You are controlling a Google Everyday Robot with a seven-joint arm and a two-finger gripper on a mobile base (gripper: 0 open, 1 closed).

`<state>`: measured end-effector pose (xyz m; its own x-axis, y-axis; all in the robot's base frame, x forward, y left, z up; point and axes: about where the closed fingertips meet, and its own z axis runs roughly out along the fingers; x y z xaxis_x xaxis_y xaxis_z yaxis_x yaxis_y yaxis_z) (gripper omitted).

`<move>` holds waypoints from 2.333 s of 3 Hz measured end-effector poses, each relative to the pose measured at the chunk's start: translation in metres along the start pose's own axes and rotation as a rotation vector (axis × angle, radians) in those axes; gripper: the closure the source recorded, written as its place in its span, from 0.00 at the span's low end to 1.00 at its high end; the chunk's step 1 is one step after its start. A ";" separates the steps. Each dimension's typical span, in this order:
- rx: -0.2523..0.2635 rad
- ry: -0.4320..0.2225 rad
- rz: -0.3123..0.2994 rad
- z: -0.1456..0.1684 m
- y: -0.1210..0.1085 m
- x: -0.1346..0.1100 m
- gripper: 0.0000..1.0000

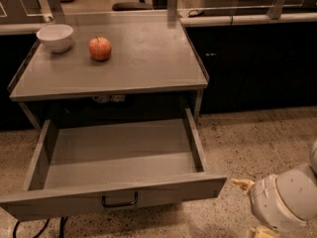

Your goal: Close top drawer

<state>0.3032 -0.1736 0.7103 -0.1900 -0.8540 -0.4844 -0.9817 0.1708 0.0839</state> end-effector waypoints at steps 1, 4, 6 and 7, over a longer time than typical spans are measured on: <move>-0.060 -0.055 -0.007 0.044 0.015 0.011 0.00; -0.146 -0.141 -0.074 0.094 0.014 0.003 0.00; -0.130 -0.128 -0.101 0.132 -0.028 -0.020 0.00; -0.145 -0.122 -0.116 0.161 -0.048 -0.039 0.00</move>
Offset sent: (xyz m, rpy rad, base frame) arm -0.0190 0.0759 -0.1123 0.2763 0.1261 0.2283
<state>0.3599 -0.0697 0.5852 -0.0813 -0.7964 -0.5993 -0.9900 -0.0051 0.1410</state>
